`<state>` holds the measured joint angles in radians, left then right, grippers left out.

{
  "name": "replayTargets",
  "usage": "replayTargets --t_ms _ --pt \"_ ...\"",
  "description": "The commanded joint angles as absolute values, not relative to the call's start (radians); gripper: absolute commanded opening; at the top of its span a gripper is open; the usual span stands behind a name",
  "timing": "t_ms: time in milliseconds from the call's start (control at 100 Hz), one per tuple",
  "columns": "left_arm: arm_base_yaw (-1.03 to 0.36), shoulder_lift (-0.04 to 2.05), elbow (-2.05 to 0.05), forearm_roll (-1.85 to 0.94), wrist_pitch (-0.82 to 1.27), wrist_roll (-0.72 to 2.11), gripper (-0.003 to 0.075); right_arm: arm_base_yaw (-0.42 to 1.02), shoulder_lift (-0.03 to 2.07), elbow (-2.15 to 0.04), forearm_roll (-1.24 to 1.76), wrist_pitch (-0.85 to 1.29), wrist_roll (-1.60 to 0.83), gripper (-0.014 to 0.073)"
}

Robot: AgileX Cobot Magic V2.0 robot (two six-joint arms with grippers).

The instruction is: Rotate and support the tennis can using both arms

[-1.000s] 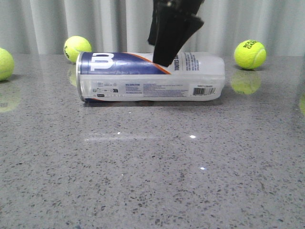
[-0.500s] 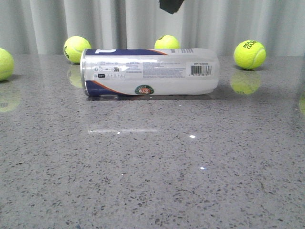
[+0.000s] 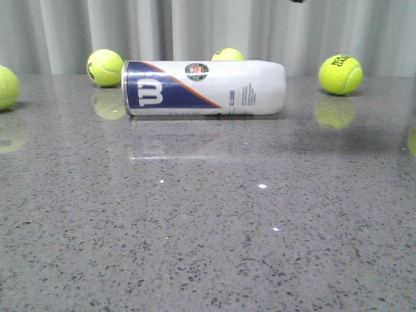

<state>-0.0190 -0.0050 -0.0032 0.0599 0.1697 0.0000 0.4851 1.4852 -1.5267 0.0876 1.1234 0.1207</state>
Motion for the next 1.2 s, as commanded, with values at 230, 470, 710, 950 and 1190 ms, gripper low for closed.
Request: replayTargets --t_ms 230,470,710,950,1190 --pt "-0.027 -0.043 0.046 0.058 0.093 0.000 -0.0021 0.465 1.158 -1.209 -0.030 0.902 0.228 -0.0064" --pt "-0.027 -0.043 0.044 0.058 0.089 0.000 -0.0021 0.465 0.892 -1.001 -0.083 0.733 0.248 -0.0064" --pt "-0.027 -0.043 0.044 0.058 0.057 0.000 -0.0021 0.465 0.625 -0.816 -0.157 0.617 0.248 -0.0064" --pt "-0.027 -0.043 0.044 0.058 -0.017 0.000 -0.0021 0.465 0.350 -0.634 -0.166 0.524 0.247 -0.0064" --pt "-0.027 -0.043 0.022 0.056 -0.052 0.000 -0.0021 0.465 0.139 -0.484 -0.167 0.500 0.247 -0.0064"
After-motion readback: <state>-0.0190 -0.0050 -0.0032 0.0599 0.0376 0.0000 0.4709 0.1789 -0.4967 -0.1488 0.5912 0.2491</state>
